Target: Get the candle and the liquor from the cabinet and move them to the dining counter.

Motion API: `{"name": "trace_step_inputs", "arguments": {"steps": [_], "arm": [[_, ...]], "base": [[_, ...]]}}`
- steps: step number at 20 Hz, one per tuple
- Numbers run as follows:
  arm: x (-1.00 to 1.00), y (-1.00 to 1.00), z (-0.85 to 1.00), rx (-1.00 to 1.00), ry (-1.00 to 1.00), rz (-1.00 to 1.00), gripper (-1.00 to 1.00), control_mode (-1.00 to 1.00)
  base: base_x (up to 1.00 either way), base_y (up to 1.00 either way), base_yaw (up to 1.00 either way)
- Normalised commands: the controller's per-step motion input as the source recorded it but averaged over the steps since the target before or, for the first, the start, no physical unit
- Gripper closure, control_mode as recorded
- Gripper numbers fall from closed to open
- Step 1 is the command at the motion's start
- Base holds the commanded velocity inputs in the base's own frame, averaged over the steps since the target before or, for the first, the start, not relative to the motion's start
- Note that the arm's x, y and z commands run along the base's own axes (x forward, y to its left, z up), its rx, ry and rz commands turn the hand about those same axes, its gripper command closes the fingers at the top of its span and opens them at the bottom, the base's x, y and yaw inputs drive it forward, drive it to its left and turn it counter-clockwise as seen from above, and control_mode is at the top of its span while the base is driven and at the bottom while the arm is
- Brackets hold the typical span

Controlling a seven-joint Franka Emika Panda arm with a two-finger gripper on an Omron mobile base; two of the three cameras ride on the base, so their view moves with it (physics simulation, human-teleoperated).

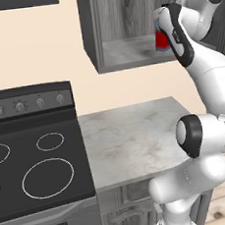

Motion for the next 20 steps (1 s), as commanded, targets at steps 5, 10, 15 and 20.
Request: {"name": "trace_step_inputs", "arguments": {"steps": [5,10,15,20], "arm": [[0.21,-0.07,-0.05,0.00,0.00,0.02,-1.00,-1.00],[0.22,-0.05,-0.09,0.00,0.00,0.02,-1.00,-1.00],[0.21,-0.09,-0.03,0.00,0.00,0.03,-1.00,-1.00],[0.17,-0.05,0.00,0.00,0.00,0.04,-1.00,-1.00]], "base": [[0.00,0.00,0.00],[0.00,0.00,0.00],[0.00,0.00,0.00],[0.00,0.00,0.00]]}}
